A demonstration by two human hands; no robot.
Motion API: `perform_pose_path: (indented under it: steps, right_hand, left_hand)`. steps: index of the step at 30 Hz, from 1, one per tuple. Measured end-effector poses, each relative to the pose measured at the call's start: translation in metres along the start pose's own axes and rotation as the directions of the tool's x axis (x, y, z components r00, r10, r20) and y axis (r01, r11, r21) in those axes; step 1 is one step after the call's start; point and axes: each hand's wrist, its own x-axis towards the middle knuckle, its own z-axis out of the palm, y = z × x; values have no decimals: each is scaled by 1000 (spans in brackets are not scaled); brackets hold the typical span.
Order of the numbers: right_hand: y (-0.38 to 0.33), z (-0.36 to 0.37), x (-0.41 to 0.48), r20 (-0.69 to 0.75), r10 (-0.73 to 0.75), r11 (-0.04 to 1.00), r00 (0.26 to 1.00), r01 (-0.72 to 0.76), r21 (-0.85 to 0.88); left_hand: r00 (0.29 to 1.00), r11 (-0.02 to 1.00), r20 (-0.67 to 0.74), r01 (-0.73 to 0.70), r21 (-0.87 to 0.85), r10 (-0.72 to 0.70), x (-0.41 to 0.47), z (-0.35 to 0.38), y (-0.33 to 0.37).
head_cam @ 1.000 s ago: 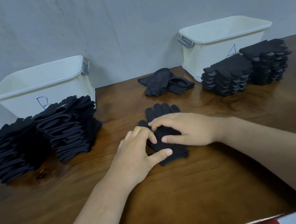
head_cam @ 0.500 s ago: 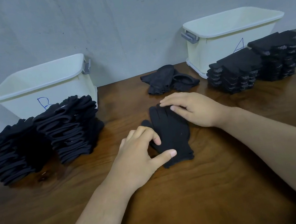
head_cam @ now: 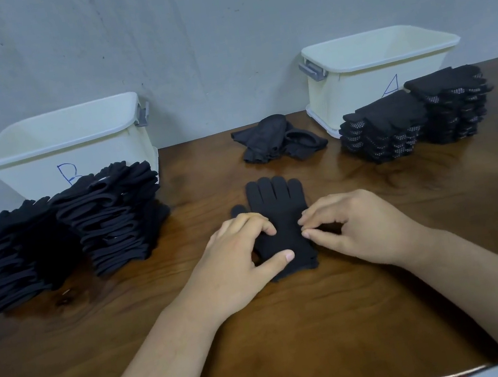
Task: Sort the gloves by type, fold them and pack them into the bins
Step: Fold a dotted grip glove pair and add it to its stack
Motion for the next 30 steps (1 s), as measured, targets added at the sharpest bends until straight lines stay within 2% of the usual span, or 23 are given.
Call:
perform_pose_path:
  steps: [4,8,13,18,21,23,26,30]
  right_hand:
    - [-1,-3,3,-2,-2,998,1000,2,-70]
    - [-3,-1,4,-9,-56,987,998,54,-152]
    - [-4,-5,5,0,-79,995,997,79,-57]
    - [-4,-3,3,60,-173,985,983,173,-8]
    - [-3,-3,3,101,-181,983,978,181,7]
    - [-2,-6,3,139,-165,986,976,163,23]
    - [-3,-9,1,193,-132,991,972,129,28]
    - [-6,-2,6,144,-110,993,983,116,-35]
  left_hand:
    - [1000,1000,-7,-15,-3,15,-1,0,1]
    - [991,993,-87,-110,-43,106,-2,-7,2]
    - [973,972,13,-231,30,231,-5,-9,6]
    - [956,947,27,-294,125,293,-2,-11,8]
    - [949,931,23,-314,187,316,0,-9,10]
    - [955,943,12,-294,157,296,0,-7,12]
    - [967,969,-65,-245,16,245,-1,-12,13]
    - [981,974,-104,-178,-139,164,1,-15,12]
